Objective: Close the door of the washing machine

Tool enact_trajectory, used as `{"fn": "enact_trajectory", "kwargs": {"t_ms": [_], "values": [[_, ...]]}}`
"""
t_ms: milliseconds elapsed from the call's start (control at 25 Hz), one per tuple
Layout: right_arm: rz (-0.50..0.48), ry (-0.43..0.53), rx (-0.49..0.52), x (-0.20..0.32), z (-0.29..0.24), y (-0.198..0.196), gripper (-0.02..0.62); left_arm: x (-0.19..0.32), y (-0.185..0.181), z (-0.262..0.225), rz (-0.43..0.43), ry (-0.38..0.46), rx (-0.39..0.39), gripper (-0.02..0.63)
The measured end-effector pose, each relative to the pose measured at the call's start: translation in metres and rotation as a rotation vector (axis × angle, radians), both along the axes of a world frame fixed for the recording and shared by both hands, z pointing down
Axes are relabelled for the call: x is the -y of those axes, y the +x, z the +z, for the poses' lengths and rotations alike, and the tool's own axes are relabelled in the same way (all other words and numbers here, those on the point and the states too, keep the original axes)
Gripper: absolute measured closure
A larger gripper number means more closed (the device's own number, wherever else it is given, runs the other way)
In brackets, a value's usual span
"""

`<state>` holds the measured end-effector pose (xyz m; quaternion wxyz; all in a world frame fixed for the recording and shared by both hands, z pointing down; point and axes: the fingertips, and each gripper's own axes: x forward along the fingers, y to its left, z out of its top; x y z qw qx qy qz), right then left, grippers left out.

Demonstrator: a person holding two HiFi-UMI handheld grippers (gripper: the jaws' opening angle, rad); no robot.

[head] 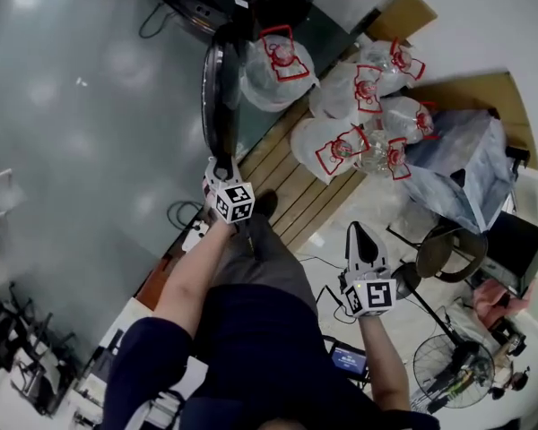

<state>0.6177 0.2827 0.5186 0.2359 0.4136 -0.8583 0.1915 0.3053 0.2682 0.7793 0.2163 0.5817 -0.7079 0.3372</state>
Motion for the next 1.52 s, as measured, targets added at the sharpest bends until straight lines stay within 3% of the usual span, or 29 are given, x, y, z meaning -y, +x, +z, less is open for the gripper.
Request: {"fn": "enact_trajectory", "kwargs": {"t_ms": [680,960,1320,1520], "values": [[-0.256,-0.010,0.043,0.009,0.004,-0.055,0.575,-0.025,-0.129,0.008,-0.041,-0.019,0.008,0.499],[-0.369,-0.028,0.054,0.001,0.006,-0.103,0.575,-0.024,-0.172,0.012,-0.026,-0.042,0.009,0.495],[-0.427,-0.057,0.015,-0.002,0.015,-0.178,0.575,-0.016,-0.224,0.017,0.100,-0.043,-0.024,0.496],[-0.447,-0.057,0.004,0.013,0.010,-0.233,0.575,0.000,-0.260,0.017,0.128,-0.036,-0.047,0.495]]}}
